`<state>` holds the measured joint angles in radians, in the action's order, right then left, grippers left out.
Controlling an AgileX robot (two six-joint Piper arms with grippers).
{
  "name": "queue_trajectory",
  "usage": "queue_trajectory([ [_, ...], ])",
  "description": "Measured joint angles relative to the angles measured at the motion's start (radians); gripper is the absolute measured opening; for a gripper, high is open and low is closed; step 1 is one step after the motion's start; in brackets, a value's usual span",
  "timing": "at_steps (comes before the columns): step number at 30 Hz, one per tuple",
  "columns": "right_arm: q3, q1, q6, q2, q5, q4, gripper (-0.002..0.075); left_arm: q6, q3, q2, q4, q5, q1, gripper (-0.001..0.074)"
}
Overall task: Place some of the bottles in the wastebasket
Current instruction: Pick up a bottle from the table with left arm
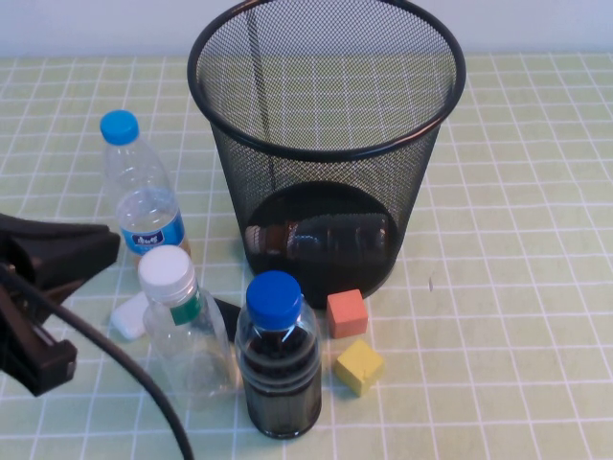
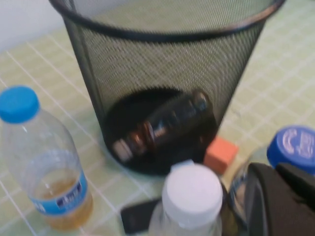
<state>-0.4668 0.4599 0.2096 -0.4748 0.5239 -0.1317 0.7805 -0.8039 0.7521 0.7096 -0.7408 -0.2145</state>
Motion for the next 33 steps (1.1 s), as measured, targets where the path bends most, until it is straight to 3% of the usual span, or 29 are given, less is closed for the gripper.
queue_trajectory([
  [3, 0.001, 0.000, 0.000, 0.000, 0.002, 0.007, -0.0008, -0.033, -0.049, 0.050, -0.067, -0.087, 0.000, 0.0006],
  [6, 0.008, 0.000, 0.000, 0.000, 0.002, 0.012, -0.0008, -0.079, -0.098, 0.113, -0.118, -0.154, 0.000, 0.0062],
  [13, 0.026, 0.000, 0.000, 0.000, 0.012, 0.014, -0.0008, -0.145, -0.193, 0.254, -0.143, -0.237, 0.000, 0.0409],
  [15, 0.029, 0.000, 0.000, 0.000, 0.017, 0.014, -0.0008, -0.160, -0.213, 0.291, -0.147, -0.240, 0.000, 0.0459],
  [25, 0.029, 0.000, 0.000, 0.000, 0.017, 0.014, -0.0008, -0.212, -0.233, 0.378, -0.198, -0.240, -0.011, 0.0494],
  [33, 0.029, 0.000, 0.000, 0.000, 0.017, 0.018, -0.0008, -0.367, -0.237, 0.395, -0.395, -0.205, -0.148, 0.0494],
])
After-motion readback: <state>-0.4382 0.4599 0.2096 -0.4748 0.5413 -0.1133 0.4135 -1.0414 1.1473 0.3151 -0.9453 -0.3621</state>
